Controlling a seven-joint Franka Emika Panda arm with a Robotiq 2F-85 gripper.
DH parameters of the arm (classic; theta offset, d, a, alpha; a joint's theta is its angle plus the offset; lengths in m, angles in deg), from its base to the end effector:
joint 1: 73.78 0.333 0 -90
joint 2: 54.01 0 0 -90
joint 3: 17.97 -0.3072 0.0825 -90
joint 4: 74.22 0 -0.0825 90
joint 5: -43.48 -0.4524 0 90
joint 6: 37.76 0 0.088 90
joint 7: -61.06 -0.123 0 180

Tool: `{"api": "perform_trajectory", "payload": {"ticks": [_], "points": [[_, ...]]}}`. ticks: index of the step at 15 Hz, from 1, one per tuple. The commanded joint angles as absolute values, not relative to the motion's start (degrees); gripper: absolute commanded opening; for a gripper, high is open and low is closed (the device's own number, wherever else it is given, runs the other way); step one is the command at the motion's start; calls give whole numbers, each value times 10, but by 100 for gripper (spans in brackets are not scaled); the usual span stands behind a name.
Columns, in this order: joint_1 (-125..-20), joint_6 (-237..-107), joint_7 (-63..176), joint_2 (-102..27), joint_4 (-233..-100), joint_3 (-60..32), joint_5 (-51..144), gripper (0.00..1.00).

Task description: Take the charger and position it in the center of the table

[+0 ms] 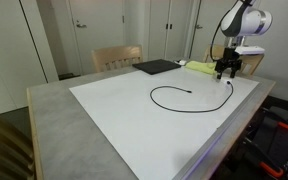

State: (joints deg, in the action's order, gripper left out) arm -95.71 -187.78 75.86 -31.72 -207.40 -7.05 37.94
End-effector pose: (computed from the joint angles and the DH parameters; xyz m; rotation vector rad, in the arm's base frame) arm 0.4416 -0.2995 0.0820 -3.0701 0.6066 0.1398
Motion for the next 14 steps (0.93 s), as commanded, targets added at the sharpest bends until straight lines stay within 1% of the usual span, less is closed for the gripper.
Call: {"api": "perform_trajectory", "payload": {"ticks": [1, 6, 8, 11, 14], "points": [[-980, -1871, 789, -303, -2066, -82, 357, 100], [-996, -1879, 795, -295, -2068, -80, 355, 100], [-1007, -1919, 808, -295, -2076, -88, 344, 100], [-1039, -1969, 862, -291, -2080, -121, 310, 100], [-1084, -1985, 917, -279, -2070, -177, 256, 100]]}}
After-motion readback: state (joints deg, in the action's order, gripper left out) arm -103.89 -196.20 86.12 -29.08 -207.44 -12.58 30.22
